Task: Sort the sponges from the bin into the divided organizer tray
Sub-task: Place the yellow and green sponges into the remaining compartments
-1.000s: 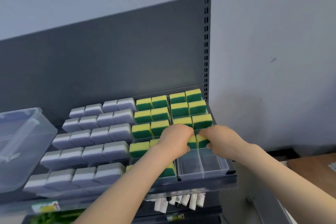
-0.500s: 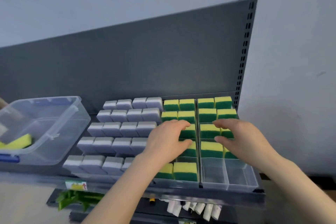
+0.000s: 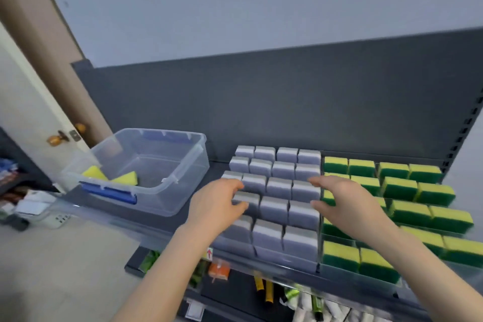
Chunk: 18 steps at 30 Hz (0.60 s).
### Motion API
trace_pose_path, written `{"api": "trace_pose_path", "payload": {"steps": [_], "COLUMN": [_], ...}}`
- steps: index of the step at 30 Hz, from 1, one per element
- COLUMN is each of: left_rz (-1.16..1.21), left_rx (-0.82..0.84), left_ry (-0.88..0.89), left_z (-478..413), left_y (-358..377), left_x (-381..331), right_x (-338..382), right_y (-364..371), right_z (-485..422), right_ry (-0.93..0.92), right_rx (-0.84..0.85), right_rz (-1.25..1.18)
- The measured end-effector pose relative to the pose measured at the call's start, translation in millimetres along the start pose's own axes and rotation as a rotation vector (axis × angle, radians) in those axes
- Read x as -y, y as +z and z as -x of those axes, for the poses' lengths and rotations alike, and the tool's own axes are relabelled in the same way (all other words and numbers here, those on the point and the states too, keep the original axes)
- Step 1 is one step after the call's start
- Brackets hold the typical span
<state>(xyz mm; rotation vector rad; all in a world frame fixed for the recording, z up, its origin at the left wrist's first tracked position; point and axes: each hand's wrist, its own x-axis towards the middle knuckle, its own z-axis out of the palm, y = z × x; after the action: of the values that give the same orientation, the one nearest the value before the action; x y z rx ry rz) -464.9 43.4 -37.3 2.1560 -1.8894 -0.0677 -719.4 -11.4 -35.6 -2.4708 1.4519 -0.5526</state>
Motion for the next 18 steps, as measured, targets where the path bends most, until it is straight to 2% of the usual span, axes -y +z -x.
{"api": "trace_pose_path", "payload": {"steps": [10, 18], "left_rz": [-0.060, -0.076], "left_rx": [-0.084, -0.100], "left_ry": [-0.138, -0.192], "left_z": [34.2, 40.9], "left_y": [-74.7, -108.5], "left_x": [172.3, 269.7], "right_x": [165.8, 251.2], "right_y": [54.4, 89.8], "right_z": [-53.1, -83.0], "right_ry": [-0.114, -0.187], "right_rx": [0.002, 0.033], "right_rz": [-0.021, -0.031]}}
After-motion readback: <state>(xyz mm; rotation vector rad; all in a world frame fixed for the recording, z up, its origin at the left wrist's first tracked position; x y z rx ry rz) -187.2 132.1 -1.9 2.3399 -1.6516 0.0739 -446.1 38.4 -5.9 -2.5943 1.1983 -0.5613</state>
